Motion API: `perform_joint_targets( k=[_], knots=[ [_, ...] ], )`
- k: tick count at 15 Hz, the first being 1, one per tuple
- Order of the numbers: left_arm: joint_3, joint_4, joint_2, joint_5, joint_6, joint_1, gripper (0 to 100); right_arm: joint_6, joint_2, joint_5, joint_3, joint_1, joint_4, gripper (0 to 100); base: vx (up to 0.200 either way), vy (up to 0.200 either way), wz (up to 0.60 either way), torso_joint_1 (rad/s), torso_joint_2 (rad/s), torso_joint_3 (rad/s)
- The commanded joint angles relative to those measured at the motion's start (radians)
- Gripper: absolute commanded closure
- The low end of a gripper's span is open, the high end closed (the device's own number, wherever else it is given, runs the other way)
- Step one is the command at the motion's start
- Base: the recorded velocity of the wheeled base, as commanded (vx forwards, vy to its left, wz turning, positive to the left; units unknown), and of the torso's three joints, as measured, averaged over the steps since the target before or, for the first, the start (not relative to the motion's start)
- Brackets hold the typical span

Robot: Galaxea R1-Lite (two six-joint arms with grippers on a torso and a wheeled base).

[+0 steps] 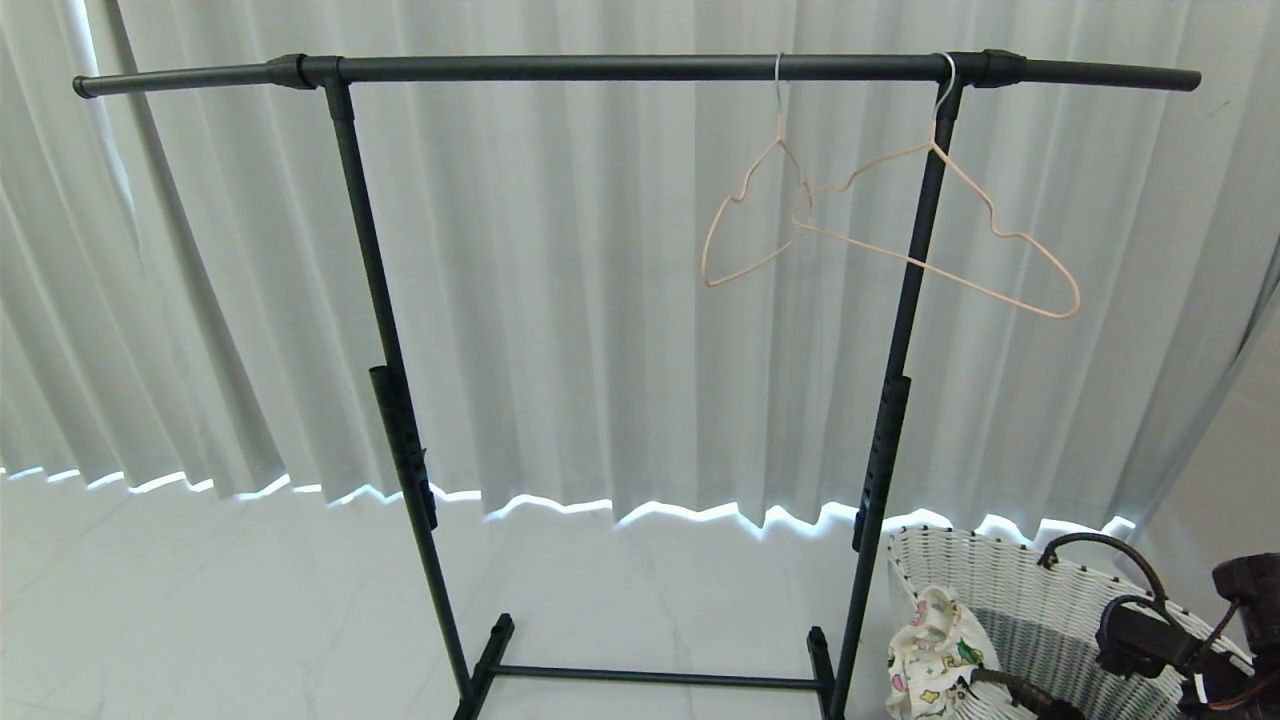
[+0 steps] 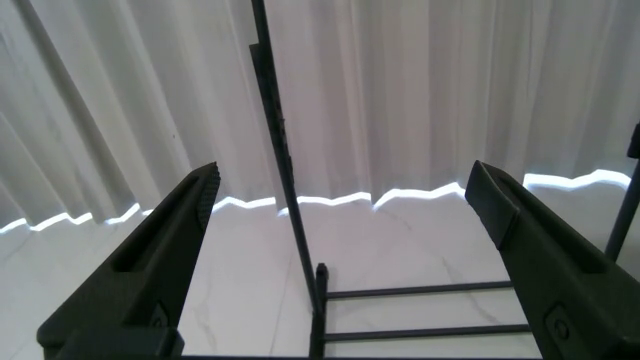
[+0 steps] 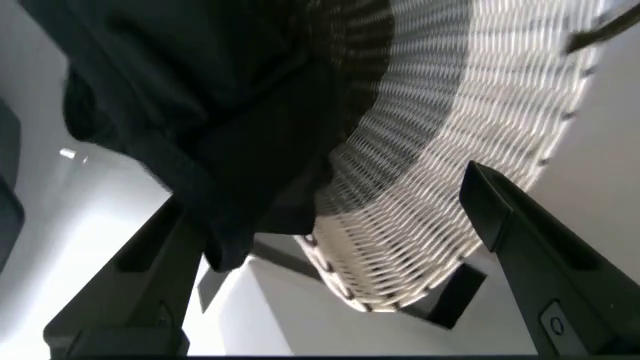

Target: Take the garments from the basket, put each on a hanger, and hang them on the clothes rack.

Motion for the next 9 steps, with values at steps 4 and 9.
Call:
perform_joint_targets(
  k=[4,9],
  knots=[
    [0.000,0.000,0.000,0.000,0.000,-0.001,0,0.002,0.085,0.001,0.006,-0.018,-0.106,0,0.000,0.000,0.00,0.000,0.00,0.000],
    [0.000,0.000,0.000,0.000,0.000,-0.001,0,0.007,0.016,0.010,0.029,-0.025,-0.126,100,0.000,0.000,0.00,0.000,0.00,0.000]
  ],
)
